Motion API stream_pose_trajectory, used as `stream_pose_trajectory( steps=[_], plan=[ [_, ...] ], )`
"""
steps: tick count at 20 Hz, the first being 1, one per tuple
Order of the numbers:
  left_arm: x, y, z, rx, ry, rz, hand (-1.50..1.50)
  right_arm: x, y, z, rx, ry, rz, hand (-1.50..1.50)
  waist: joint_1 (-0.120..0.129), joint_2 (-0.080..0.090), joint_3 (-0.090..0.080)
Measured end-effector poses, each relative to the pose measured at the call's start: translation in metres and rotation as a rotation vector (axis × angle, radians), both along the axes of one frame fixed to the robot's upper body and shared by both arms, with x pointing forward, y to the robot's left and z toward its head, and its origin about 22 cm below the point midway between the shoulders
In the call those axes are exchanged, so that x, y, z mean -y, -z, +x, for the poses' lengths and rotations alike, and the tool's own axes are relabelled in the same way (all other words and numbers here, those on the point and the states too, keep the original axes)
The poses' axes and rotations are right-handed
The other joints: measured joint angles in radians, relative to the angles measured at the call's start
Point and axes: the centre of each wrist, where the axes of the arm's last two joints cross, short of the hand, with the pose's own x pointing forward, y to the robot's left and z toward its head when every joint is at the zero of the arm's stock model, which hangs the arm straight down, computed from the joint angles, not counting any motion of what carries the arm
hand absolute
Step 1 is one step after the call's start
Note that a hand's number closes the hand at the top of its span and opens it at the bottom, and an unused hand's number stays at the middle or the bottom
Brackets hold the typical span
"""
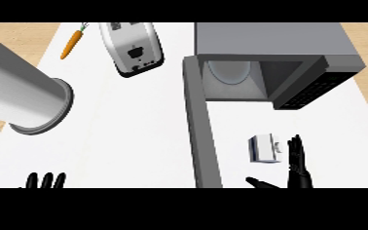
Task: Pick up the milk, place it into the microwave and close the microwave
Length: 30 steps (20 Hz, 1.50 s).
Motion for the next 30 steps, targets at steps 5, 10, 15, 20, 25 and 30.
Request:
stream_pose_trajectory(
  steps=[5, 10, 15, 20, 25, 30],
  plan=[
    [0.002, 0.007, -0.001, 0.005, -0.004, -0.006, -1.50, -0.001, 0.003, 0.006, 0.005, -0.018, -0.001, -1.50, -0.006, -0.003, -0.013],
    [-0.001, 0.005, -0.006, 0.001, -0.004, -0.011, -1.50, -0.001, 0.004, 0.012, 0.023, -0.055, -0.008, -1.50, -0.005, -0.002, -0.012],
    [-0.003, 0.002, -0.012, 0.004, 0.003, -0.008, -1.50, -0.003, 0.005, 0.019, 0.019, -0.050, 0.006, -1.50, -0.006, -0.003, -0.018],
    [-0.002, 0.004, -0.010, 0.003, 0.001, -0.004, -1.50, -0.007, 0.005, 0.031, 0.025, -0.026, 0.011, 1.50, -0.005, -0.002, -0.015],
    [-0.008, 0.005, -0.016, 0.006, 0.003, -0.001, -1.50, -0.005, 0.001, 0.048, 0.030, 0.003, -0.069, 1.50, 0.002, -0.001, -0.008],
    [-0.007, 0.007, -0.013, 0.003, 0.009, -0.011, -1.50, -0.010, -0.002, 0.069, 0.026, 0.046, -0.098, 1.50, 0.005, 0.002, -0.001]
  ],
)
